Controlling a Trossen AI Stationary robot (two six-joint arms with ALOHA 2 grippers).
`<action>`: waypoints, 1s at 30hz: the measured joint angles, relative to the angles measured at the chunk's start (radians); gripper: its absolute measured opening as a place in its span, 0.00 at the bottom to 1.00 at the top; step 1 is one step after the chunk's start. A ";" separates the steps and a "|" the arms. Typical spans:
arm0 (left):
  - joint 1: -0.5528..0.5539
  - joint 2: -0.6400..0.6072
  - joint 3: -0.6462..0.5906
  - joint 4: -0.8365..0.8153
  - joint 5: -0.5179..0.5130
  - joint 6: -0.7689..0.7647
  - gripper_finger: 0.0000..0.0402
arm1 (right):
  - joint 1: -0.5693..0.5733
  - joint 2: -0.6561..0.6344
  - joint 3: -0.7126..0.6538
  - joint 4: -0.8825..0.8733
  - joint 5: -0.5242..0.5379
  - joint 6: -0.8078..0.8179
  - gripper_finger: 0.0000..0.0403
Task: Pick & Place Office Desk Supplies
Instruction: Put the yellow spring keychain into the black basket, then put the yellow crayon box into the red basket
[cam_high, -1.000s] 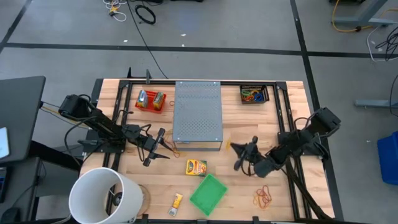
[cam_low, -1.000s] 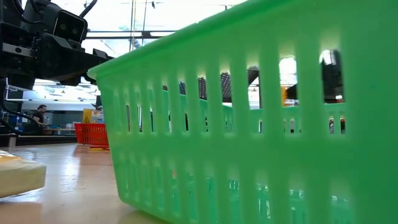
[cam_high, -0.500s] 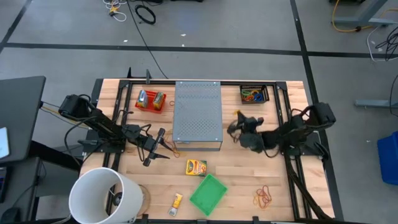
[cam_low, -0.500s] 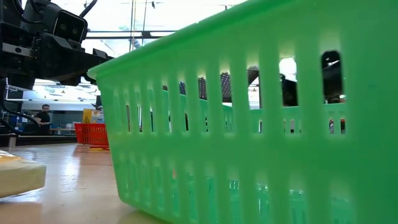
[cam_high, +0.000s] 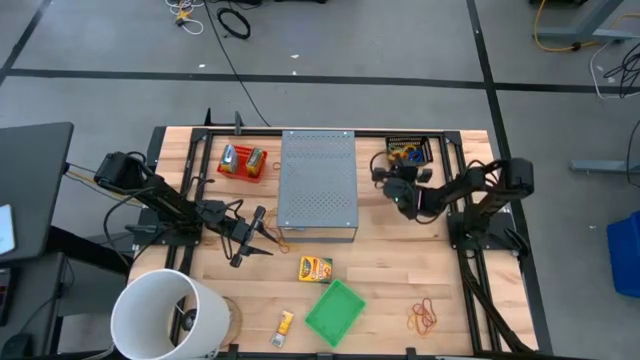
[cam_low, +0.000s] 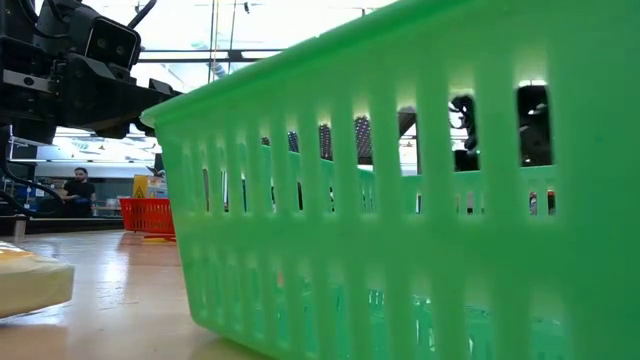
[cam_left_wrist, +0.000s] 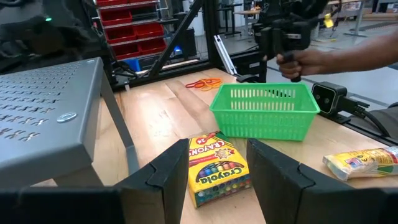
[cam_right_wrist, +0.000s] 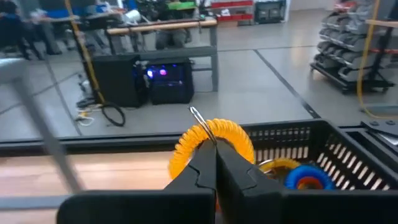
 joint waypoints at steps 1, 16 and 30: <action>0.000 0.000 0.000 0.000 0.000 0.000 0.42 | -0.018 0.000 0.000 -0.004 -0.015 -0.001 0.00; 0.000 0.000 0.000 -0.001 0.000 0.000 0.42 | -0.185 0.000 0.000 -0.024 -0.232 -0.018 0.08; 0.000 0.000 0.000 -0.004 0.000 0.000 0.42 | -0.237 0.000 0.000 0.097 -0.362 -0.011 0.60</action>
